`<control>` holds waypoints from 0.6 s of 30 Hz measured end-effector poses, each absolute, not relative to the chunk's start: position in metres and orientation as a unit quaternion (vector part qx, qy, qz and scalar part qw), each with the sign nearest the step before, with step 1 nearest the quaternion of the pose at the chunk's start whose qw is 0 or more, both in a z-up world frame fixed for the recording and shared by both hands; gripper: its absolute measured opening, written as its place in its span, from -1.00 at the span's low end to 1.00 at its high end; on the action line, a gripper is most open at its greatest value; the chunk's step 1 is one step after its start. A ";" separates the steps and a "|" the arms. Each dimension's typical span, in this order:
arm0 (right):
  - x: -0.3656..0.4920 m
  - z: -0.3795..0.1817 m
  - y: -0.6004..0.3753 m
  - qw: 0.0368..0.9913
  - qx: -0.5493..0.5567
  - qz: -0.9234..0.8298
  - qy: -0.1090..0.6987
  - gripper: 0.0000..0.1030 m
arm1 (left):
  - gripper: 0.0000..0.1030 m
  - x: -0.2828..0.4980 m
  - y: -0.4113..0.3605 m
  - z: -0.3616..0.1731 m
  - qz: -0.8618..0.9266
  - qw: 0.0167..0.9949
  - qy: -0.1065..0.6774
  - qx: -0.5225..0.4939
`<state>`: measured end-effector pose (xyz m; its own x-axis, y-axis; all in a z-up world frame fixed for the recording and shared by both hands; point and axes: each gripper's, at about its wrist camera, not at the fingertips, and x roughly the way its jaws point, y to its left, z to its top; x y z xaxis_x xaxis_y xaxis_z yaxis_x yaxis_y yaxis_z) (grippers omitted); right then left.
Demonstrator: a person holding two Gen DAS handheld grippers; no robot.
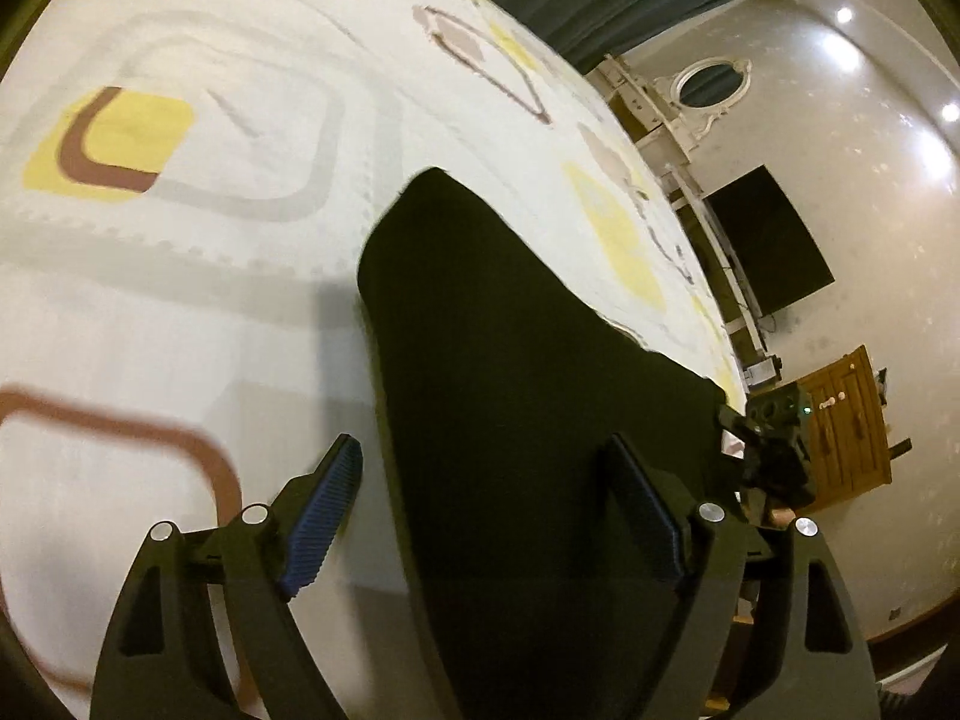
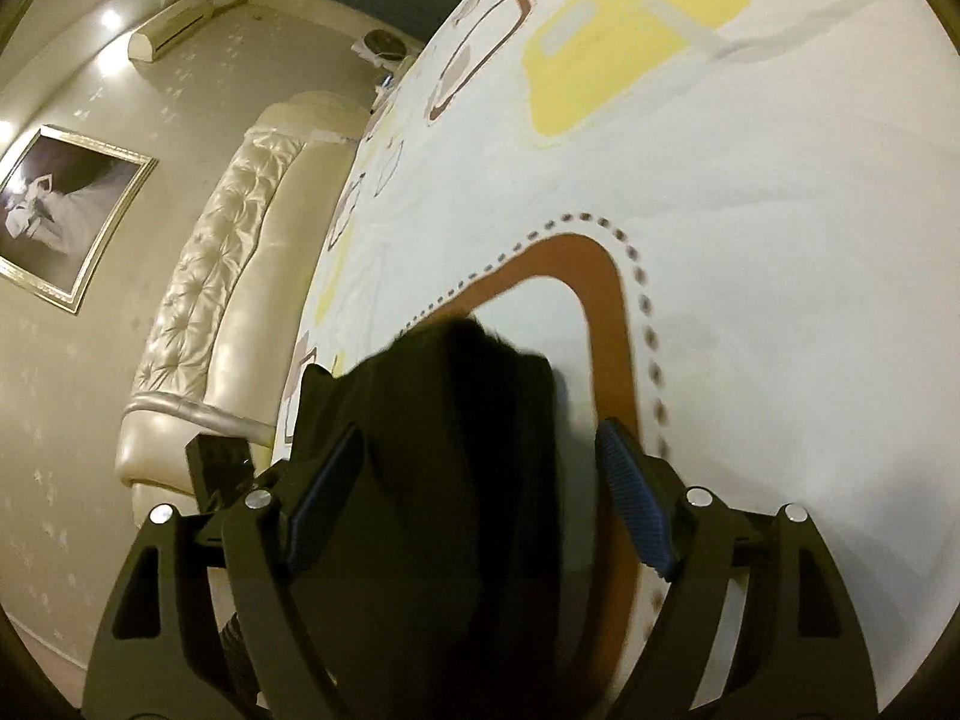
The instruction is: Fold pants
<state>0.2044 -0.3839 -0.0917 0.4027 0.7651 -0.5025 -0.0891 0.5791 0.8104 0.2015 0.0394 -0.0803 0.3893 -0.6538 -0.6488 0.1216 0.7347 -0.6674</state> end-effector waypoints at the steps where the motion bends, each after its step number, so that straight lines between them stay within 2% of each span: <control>1: 0.209 -0.093 -0.380 0.753 0.361 0.288 0.469 0.55 | 0.59 0.205 0.039 -0.083 -0.248 0.785 0.498 -0.272; 2: 0.213 -0.094 -0.374 0.749 0.355 0.296 0.475 0.54 | 0.59 0.211 0.038 -0.086 -0.251 0.783 0.499 -0.274; 4: 0.218 -0.095 -0.363 0.751 0.329 0.296 0.491 0.15 | 0.51 0.217 0.037 -0.086 -0.254 0.783 0.500 -0.268; 5: 0.219 -0.097 -0.359 0.748 0.325 0.297 0.497 -0.10 | 0.09 0.218 0.035 -0.085 -0.248 0.790 0.499 -0.256; 6: 0.218 -0.097 -0.358 0.748 0.328 0.300 0.493 -0.19 | -0.10 0.219 0.032 -0.084 -0.248 0.792 0.501 -0.243; 8: 0.217 -0.096 -0.359 0.750 0.330 0.305 0.485 -0.28 | -0.33 0.219 0.028 -0.084 -0.242 0.798 0.502 -0.228; 11: 0.214 -0.087 -0.356 0.765 0.314 0.309 0.470 -0.33 | -0.49 0.215 0.022 -0.070 -0.233 0.816 0.489 -0.201; 18: 0.240 -0.057 -0.352 0.788 0.302 0.325 0.427 -0.36 | -0.53 0.236 0.014 -0.043 -0.207 0.848 0.463 -0.154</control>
<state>0.2404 -0.3525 -0.0568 0.4245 0.7702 -0.4760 -0.2543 0.6060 0.7537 0.2364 0.0145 -0.0425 0.4860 -0.4934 -0.7214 0.2089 0.8671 -0.4523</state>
